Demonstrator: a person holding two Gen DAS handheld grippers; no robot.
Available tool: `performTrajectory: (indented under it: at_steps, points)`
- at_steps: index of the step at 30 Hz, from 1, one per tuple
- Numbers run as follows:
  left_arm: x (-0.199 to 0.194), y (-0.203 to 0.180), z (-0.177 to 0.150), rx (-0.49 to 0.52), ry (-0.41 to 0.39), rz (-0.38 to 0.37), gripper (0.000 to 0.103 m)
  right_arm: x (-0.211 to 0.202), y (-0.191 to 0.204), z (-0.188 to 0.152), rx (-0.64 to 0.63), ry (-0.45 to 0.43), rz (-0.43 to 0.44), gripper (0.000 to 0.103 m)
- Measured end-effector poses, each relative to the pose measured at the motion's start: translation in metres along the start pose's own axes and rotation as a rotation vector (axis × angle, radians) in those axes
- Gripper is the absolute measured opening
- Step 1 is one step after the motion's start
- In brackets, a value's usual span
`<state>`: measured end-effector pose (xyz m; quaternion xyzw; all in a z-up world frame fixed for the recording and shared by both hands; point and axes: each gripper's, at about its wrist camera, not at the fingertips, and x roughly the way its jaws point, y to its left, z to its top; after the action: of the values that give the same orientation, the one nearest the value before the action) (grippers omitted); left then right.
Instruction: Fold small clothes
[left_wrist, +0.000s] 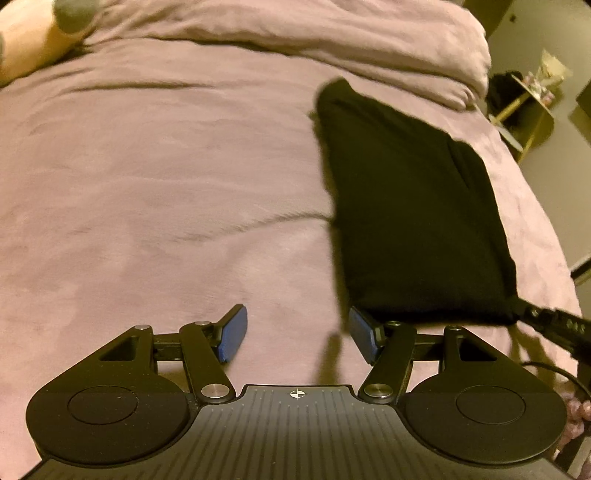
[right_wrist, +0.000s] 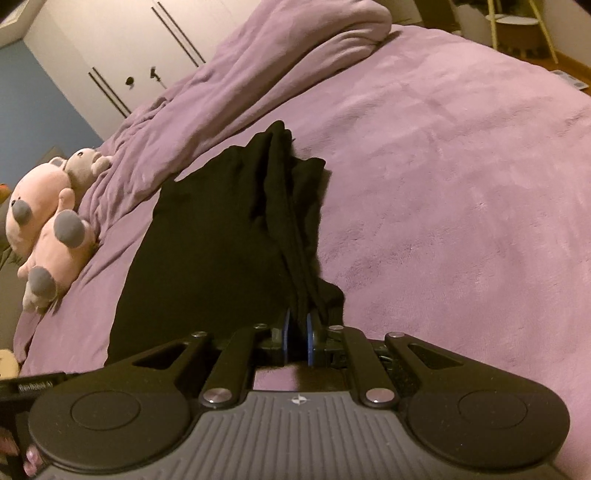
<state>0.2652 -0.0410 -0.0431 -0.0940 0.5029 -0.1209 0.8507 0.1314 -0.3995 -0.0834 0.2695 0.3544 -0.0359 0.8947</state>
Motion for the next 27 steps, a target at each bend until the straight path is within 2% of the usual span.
performTrajectory:
  at_steps: [3, 5, 6, 11, 13, 15, 16, 18, 21, 23, 25, 26, 27]
  points:
    - [-0.014, 0.018, 0.008, -0.007, -0.034, 0.009, 0.072, -0.012, -0.002, 0.001, -0.014, -0.021, -0.024, 0.010]
    - [-0.020, 0.025, 0.013, -0.012, -0.055, -0.003, 0.074, -0.024, -0.003, 0.001, -0.038, -0.052, -0.155, 0.019]
    - [-0.021, 0.027, 0.015, -0.016, -0.063, -0.018, 0.074, -0.030, -0.007, 0.002, -0.029, -0.065, -0.167, 0.019]
    - [-0.009, 0.018, 0.018, -0.095, -0.043, -0.142, 0.075, -0.045, -0.032, 0.000, 0.165, -0.071, 0.017, 0.022]
    - [0.000, 0.010, 0.016, -0.120, -0.022, -0.188, 0.075, -0.042, -0.030, -0.003, 0.200, -0.047, 0.082, 0.027]
    - [0.009, 0.004, 0.015, -0.136, -0.012, -0.207, 0.075, -0.037, -0.025, -0.007, 0.223, -0.021, 0.162, 0.038]
    - [0.013, 0.001, 0.015, -0.143, -0.009, -0.208, 0.075, -0.034, -0.023, -0.009, 0.237, -0.011, 0.191, 0.040]
    - [0.020, -0.002, 0.017, -0.160, 0.003, -0.212, 0.075, -0.028, -0.021, -0.010, 0.257, -0.003, 0.206, 0.046]
    - [0.026, -0.003, 0.021, -0.174, 0.015, -0.212, 0.075, -0.018, -0.024, -0.010, 0.291, -0.002, 0.206, 0.047]
    - [0.029, -0.004, 0.024, -0.167, 0.014, -0.205, 0.075, -0.012, -0.027, -0.008, 0.318, 0.006, 0.216, 0.045]
    - [0.030, -0.003, 0.027, -0.161, 0.007, -0.201, 0.075, -0.007, -0.026, -0.009, 0.309, 0.002, 0.222, 0.032]
    - [0.030, -0.002, 0.029, -0.162, 0.002, -0.200, 0.075, -0.006, -0.025, -0.009, 0.296, -0.001, 0.219, 0.013]
    - [0.030, -0.001, 0.031, -0.165, -0.004, -0.196, 0.075, -0.006, -0.024, -0.008, 0.266, -0.007, 0.223, 0.009]
